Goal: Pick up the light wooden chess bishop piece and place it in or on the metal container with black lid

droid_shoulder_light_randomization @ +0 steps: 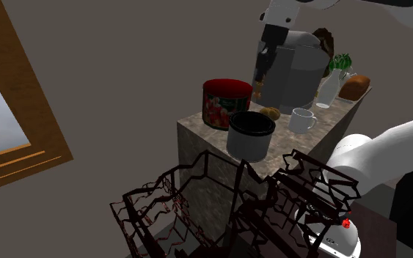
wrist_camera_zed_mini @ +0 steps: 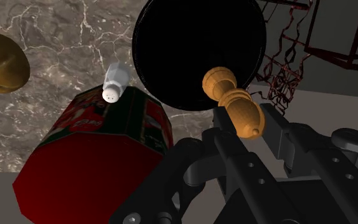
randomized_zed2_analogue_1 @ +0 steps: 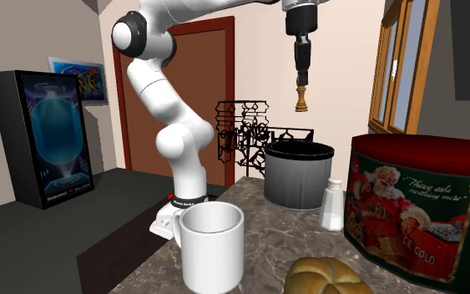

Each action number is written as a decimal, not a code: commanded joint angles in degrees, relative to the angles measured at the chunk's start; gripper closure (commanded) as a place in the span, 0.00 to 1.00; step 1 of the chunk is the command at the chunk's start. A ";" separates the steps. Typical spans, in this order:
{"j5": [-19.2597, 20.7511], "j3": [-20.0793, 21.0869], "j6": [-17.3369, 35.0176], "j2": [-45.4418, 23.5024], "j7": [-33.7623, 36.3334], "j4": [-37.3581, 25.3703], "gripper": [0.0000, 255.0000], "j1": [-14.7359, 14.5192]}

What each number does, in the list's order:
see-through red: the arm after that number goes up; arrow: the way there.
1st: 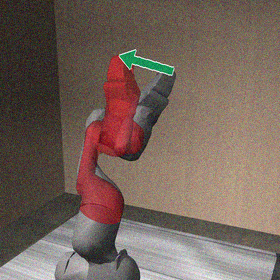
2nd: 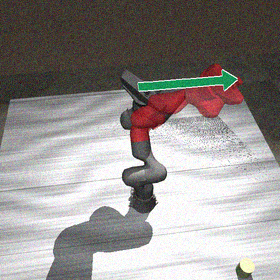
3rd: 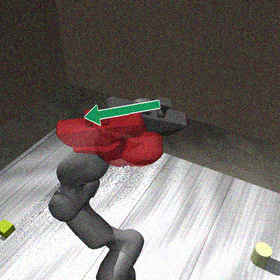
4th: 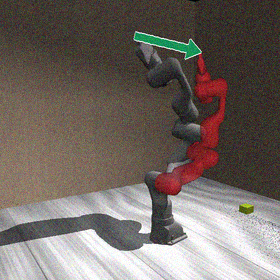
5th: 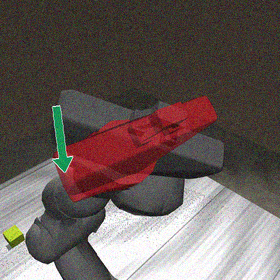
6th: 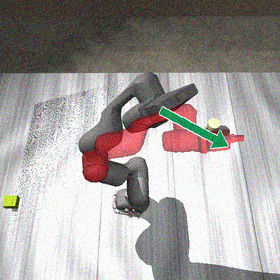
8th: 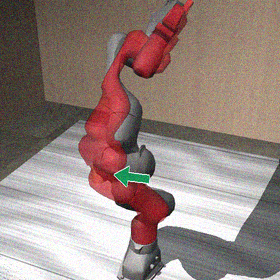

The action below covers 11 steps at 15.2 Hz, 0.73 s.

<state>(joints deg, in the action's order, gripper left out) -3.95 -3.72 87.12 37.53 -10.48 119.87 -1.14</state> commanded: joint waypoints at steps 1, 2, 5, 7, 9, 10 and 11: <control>-0.06 0.12 1.33 0.15 0.04 1.44 1.00 -0.01; -0.05 0.13 2.03 0.43 -0.01 2.44 1.00 0.01; -0.02 0.14 4.15 1.24 -0.19 5.37 1.00 0.08; 0.00 0.14 5.57 1.72 -0.31 7.27 1.00 0.12; 0.01 0.14 6.99 2.15 -0.43 9.13 1.00 0.16; 0.01 0.14 7.70 2.36 -0.49 10.05 1.00 0.18; 0.02 0.14 8.41 2.55 -0.55 10.96 1.00 0.20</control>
<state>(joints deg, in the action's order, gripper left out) -3.94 -3.58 94.90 39.83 -10.98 129.98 -0.96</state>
